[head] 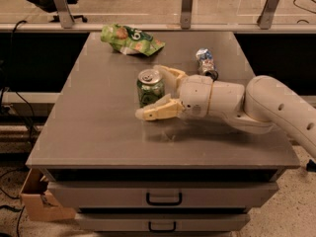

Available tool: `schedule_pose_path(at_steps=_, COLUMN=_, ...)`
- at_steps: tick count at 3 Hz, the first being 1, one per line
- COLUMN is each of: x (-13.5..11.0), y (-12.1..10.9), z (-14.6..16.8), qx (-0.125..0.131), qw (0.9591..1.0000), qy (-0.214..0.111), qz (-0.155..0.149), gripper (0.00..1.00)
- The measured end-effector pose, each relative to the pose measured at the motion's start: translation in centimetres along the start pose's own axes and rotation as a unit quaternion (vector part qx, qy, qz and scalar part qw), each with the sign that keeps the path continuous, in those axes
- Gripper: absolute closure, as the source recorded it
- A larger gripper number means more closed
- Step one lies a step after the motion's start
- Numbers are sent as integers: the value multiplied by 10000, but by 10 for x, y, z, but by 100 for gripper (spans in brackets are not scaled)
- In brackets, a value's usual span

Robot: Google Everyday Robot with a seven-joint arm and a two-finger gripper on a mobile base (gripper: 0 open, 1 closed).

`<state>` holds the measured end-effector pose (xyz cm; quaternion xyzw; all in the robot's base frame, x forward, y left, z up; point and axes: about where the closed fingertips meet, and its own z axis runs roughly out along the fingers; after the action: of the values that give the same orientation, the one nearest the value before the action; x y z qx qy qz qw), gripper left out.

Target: Place green can upright

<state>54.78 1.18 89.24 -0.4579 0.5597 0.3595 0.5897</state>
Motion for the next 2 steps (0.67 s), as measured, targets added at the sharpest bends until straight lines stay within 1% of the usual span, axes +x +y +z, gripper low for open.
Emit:
schedule_pose_path(at_steps=1, x=0, y=0, z=0, qx=-1, qw=10000, qy=0, qz=0, gripper=0)
schedule_pose_path(at_steps=2, x=-5, y=-6, z=-11, qx=-82, qw=9996, qy=234, qz=-123, gripper=0)
